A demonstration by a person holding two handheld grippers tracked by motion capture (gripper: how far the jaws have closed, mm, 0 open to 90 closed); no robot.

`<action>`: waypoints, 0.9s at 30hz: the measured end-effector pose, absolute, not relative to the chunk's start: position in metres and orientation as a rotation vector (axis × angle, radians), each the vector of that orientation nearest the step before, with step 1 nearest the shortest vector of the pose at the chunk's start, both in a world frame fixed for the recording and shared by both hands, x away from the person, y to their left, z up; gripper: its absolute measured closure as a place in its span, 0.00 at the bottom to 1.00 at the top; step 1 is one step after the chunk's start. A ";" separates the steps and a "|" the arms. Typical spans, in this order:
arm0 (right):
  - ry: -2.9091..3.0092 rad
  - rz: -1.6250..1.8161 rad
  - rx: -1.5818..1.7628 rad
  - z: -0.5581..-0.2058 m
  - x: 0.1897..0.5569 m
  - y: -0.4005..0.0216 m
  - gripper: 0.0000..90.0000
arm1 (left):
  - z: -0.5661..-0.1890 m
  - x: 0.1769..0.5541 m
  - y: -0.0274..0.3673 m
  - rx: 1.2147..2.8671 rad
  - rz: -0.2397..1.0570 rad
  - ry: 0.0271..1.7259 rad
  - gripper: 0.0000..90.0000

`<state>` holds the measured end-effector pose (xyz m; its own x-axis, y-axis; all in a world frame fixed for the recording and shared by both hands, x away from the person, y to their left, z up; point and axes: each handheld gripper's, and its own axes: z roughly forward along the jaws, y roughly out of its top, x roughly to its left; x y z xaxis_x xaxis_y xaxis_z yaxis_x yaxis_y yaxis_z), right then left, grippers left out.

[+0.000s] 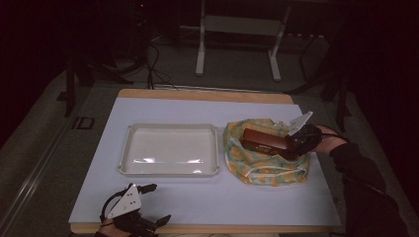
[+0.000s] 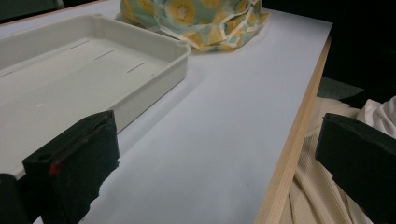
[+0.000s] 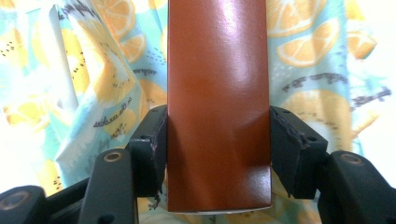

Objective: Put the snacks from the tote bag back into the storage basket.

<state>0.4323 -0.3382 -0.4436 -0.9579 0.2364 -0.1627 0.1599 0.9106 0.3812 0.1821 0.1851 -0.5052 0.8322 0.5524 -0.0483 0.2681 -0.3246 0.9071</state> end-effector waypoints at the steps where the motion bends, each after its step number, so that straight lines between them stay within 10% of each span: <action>1: 2.864 0.550 0.297 -0.441 0.432 -0.338 0.48 | -0.505 0.182 0.185 1.923 0.326 0.613 0.00; 27: 2.757 0.672 0.249 -0.362 0.422 -0.329 0.48 | -0.504 0.181 0.185 1.918 0.333 0.606 0.00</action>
